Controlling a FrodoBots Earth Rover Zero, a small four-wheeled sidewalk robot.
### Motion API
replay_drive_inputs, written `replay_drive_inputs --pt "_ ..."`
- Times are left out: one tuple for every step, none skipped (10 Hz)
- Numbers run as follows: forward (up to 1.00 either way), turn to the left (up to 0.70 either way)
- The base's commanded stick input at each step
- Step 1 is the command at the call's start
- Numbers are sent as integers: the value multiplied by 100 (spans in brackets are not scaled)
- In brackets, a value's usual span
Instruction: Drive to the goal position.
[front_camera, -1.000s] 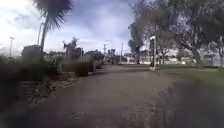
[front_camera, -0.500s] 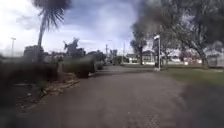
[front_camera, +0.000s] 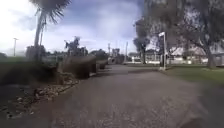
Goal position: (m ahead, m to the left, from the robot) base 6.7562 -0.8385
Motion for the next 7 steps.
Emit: replay_drive_inputs --pt "70 0" --pt "70 -25" --pt "70 -24" --pt "70 -24" --pt "70 -23" --pt "70 -23" --pt "70 -23"
